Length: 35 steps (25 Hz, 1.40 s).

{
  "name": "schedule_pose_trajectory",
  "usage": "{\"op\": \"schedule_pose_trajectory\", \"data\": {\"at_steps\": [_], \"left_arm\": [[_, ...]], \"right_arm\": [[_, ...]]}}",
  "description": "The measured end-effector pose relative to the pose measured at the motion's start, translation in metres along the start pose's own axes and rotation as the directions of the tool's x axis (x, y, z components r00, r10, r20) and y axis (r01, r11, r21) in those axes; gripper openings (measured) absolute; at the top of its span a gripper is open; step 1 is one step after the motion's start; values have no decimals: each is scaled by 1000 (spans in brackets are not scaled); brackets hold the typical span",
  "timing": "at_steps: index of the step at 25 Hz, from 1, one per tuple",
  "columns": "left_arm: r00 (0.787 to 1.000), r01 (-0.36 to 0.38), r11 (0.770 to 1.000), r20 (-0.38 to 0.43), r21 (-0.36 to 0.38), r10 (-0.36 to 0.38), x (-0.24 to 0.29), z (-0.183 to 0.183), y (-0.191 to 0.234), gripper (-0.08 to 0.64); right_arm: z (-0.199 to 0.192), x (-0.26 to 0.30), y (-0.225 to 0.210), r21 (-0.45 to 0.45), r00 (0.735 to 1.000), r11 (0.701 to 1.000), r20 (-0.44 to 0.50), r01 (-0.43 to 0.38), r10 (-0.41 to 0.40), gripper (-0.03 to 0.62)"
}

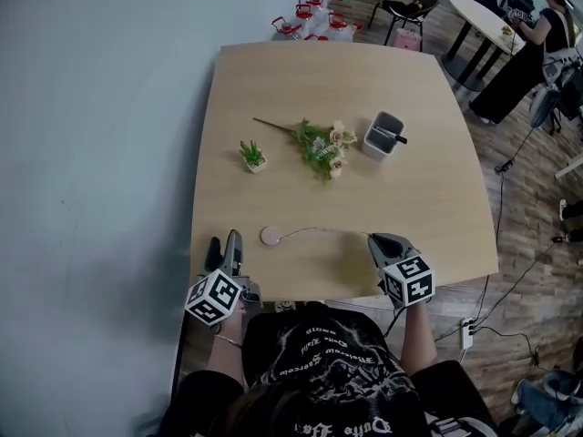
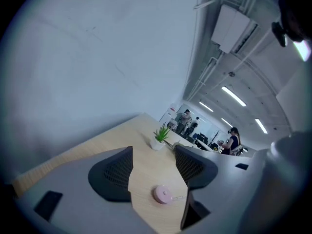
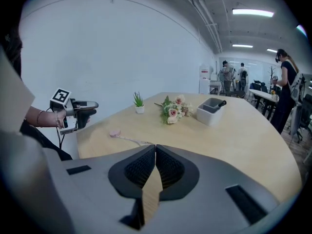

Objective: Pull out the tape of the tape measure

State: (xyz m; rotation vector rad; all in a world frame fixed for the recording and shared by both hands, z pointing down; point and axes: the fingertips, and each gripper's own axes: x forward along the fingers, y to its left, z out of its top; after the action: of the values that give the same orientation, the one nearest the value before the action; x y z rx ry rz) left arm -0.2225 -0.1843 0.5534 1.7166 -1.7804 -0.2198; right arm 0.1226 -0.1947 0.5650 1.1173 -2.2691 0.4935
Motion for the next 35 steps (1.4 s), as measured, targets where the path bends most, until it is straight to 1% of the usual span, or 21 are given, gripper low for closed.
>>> {"op": "schedule_pose_trajectory", "data": {"at_steps": [1,3,8,10,13,18,19,20,21,23,25,27,30,31,33,35], "left_arm": [[1000,4,999,4,33,-4,-4,3,1,265],[1000,4,997,5,75,-4,-12,7,5,265],[999,-18,992,-37,125,22,-30,-9,12,264],[998,-20,992,-55,124,27,-35,-16,13,264],[997,-15,994,-79,111,23,-38,-26,11,264],[994,-4,993,-105,121,16,-42,-37,4,264],[994,-5,993,-106,122,18,-42,-38,4,264],[994,-6,992,-107,122,19,-42,-38,4,264],[994,-7,992,-106,122,20,-42,-39,4,264],[994,-6,992,-106,127,20,-42,-39,2,264],[994,2,991,-107,133,12,-42,-39,-1,264],[994,16,992,-107,128,-2,-40,-39,-7,264],[995,58,993,-91,101,-49,-37,-32,-23,265],[994,78,992,-85,104,-69,-35,-29,-31,264],[991,119,983,-75,137,-110,-33,-22,-48,264],[987,159,969,-69,191,-148,-32,-16,-65,264]], "right_arm": [[-7,5,-4,10,1000,1000,-22,-3,3,18],[-20,15,-12,34,998,999,-65,-4,6,18],[-47,31,-24,113,989,993,-147,-17,33,18],[-54,37,-25,130,985,991,-166,-30,52,18],[-61,43,-24,172,984,984,-163,-49,78,20],[-68,43,-32,180,986,984,-165,9,21,22],[-69,43,-34,184,986,983,-166,22,9,40],[-71,43,-35,189,986,981,-168,32,0,116],[-72,43,-37,193,985,980,-170,41,-8,176],[-74,41,-39,195,985,979,-170,56,-22,203],[-72,36,-40,200,988,977,-152,70,-40,231],[-65,29,-41,204,991,975,-117,85,-62,244],[-48,16,-40,188,995,977,-54,97,-89,249],[-40,11,-39,177,995,979,-30,101,-97,249],[-22,1,-37,145,993,983,23,111,-116,250],[-3,-10,-35,109,988,986,76,124,-132,250]]}}
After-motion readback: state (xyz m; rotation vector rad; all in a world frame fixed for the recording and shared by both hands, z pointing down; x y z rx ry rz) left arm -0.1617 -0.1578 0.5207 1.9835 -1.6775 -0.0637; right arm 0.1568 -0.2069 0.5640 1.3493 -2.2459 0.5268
